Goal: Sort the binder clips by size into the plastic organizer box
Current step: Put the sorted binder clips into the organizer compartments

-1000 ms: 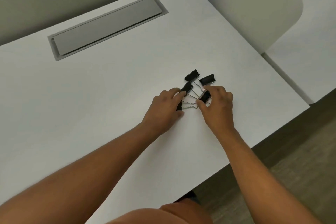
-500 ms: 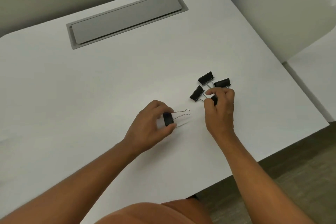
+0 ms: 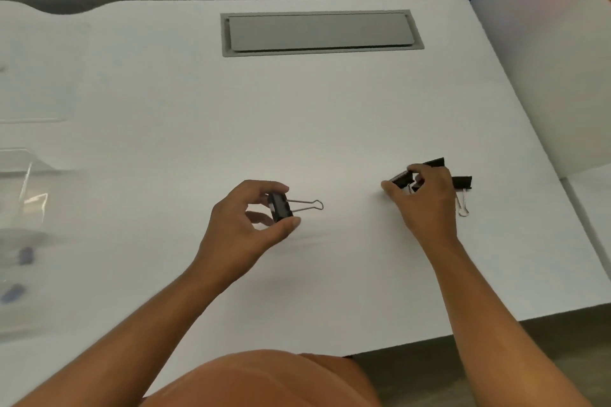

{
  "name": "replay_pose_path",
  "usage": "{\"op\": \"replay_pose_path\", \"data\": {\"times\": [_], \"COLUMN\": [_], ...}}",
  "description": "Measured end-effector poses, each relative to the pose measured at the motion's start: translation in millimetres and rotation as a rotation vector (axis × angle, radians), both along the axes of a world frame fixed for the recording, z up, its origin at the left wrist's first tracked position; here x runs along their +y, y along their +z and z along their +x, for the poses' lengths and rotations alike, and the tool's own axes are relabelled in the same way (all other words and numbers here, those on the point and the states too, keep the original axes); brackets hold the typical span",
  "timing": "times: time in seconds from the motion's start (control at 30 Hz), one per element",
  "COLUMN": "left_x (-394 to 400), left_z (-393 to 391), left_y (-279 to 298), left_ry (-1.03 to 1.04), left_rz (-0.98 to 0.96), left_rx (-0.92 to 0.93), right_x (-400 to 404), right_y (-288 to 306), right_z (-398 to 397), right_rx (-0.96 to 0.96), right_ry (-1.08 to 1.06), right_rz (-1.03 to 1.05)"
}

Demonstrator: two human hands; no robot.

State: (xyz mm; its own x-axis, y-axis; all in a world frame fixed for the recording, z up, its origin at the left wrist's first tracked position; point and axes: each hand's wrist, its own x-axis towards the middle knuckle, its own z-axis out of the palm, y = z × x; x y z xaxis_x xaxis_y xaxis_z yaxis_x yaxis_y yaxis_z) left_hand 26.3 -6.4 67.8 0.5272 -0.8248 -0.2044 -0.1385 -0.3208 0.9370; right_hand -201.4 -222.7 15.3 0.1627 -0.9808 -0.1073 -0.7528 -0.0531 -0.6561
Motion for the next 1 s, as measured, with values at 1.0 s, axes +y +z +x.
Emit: {"op": "replay_pose_path", "data": {"times": [1.0], "left_x": [324], "left_z": [257], "left_y": [28], "left_ry": [0.592], "left_rz": [-0.106], "left_rx": [0.041], "right_x": [327], "right_y": [72], "right_z": [530], "right_rx": [0.405], "right_ry": [0.989], "right_rz": [-0.099]}}
